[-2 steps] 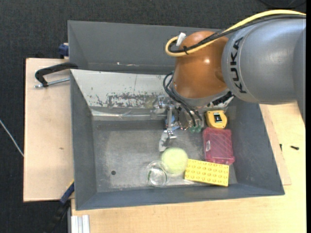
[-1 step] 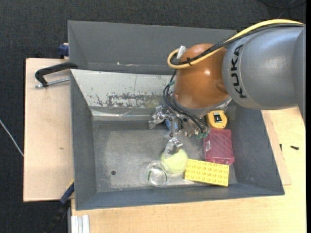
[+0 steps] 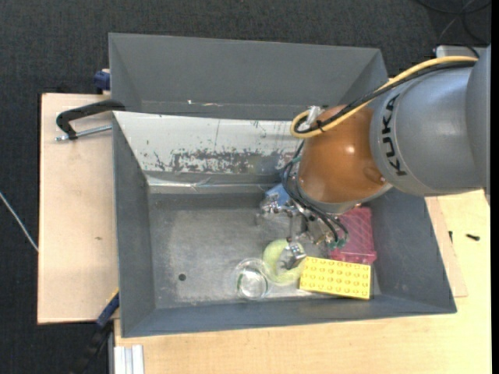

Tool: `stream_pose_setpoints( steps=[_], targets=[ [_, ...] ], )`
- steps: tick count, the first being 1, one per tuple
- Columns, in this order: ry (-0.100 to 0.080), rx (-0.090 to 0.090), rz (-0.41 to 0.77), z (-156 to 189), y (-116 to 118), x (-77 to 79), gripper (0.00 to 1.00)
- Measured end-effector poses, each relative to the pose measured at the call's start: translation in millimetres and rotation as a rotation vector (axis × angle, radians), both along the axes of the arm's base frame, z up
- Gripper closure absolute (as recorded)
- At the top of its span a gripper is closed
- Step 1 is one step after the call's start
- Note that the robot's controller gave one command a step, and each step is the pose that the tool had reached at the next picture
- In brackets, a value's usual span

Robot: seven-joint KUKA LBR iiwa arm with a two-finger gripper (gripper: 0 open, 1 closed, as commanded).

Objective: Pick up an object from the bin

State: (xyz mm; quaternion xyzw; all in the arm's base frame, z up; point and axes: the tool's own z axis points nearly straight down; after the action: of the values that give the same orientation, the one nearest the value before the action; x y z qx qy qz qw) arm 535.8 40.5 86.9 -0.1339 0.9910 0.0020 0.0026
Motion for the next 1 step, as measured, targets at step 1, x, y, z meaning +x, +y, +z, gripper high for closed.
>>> stream_pose_setpoints(
  steps=[1],
  targets=[
    [0.018, -0.004, -0.015, -2.8, -6.6, -5.2, 1.00]
  ],
)
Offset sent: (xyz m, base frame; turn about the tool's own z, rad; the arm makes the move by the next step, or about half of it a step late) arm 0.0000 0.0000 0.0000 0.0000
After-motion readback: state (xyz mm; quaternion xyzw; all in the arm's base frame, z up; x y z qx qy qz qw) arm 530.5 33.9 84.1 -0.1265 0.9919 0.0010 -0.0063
